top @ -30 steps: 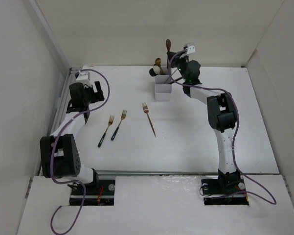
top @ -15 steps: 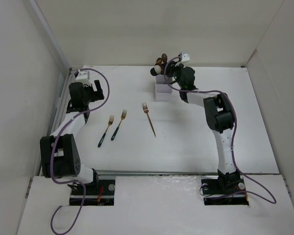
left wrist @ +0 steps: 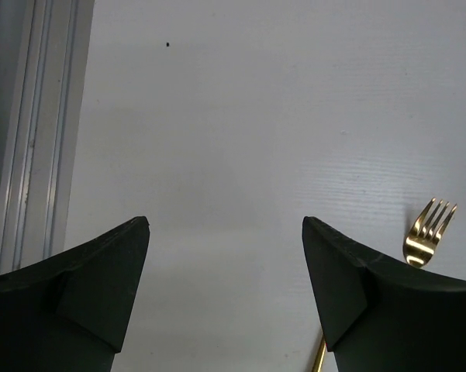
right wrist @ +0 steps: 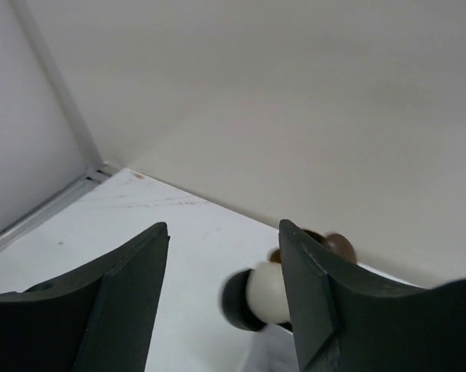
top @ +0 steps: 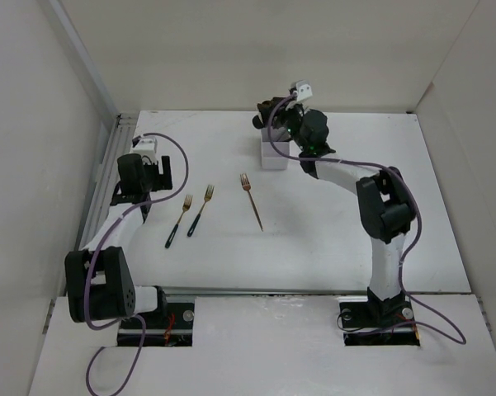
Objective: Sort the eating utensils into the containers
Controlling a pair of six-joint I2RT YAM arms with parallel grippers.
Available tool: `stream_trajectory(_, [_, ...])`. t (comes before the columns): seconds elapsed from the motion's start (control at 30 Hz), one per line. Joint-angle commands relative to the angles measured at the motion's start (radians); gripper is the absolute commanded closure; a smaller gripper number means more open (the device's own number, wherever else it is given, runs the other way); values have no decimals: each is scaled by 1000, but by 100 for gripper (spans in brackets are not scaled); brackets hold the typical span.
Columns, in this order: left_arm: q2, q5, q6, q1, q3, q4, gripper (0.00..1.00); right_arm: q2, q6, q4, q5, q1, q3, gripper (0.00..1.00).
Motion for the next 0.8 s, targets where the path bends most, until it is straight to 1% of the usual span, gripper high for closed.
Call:
stream_trajectory(0.0, [-69, 29, 110, 4, -7, -96, 23, -135, -100, -134, -10, 48, 13, 35])
stream_trajectory(0.1, [-91, 93, 185, 4, -27, -183, 23, -221, -121, -317, -31, 87, -24, 25])
stream_trajectory(0.13, [-91, 93, 185, 4, -44, -197, 23, -241, -141, -437, -31, 116, -41, 25])
stream_trajectory(0.2, [-100, 93, 197, 4, -57, -226, 24, -293, -190, -536, 5, 156, -110, 25])
stream_trajectory(0.23, [-100, 103, 211, 4, -70, -257, 24, -305, -190, -620, 35, 179, -131, 25])
stream_trajectory(0.27, [-100, 133, 225, 4, -79, -271, 24, -316, -190, -661, 97, 218, -151, 25])
stream_trajectory(0.37, [-109, 170, 283, 4, -102, -306, 24, -338, -169, -792, 163, 263, -188, 25])
stream_trajectory(0.4, [-109, 170, 294, -11, -111, -318, 22, -338, -152, -816, 183, 274, -203, 25])
stream_trajectory(0.5, [-100, 179, 364, -62, -101, -373, 22, -347, -107, -870, 184, 294, -226, 26])
stream_trajectory(0.53, [-100, 179, 389, -71, -101, -390, 21, -347, -107, -879, 184, 308, -235, 26])
stream_trajectory(0.57, [-100, 179, 415, -92, -88, -435, 21, -356, -98, -888, 205, 317, -236, 26])
stream_trajectory(0.6, [-88, 161, 437, -103, -88, -458, 21, -356, -98, -897, 235, 335, -246, 26])
stream_trajectory(0.7, [-65, 121, 509, -134, -78, -531, 21, -385, -98, -897, 265, 349, -277, 26])
stream_trajectory(0.73, [-51, 51, 509, -143, -78, -532, 23, -399, -87, -897, 280, 358, -291, 26])
stream_trajectory(0.77, [-51, 20, 518, -143, -88, -518, 23, -399, -87, -897, 280, 358, -291, 26])
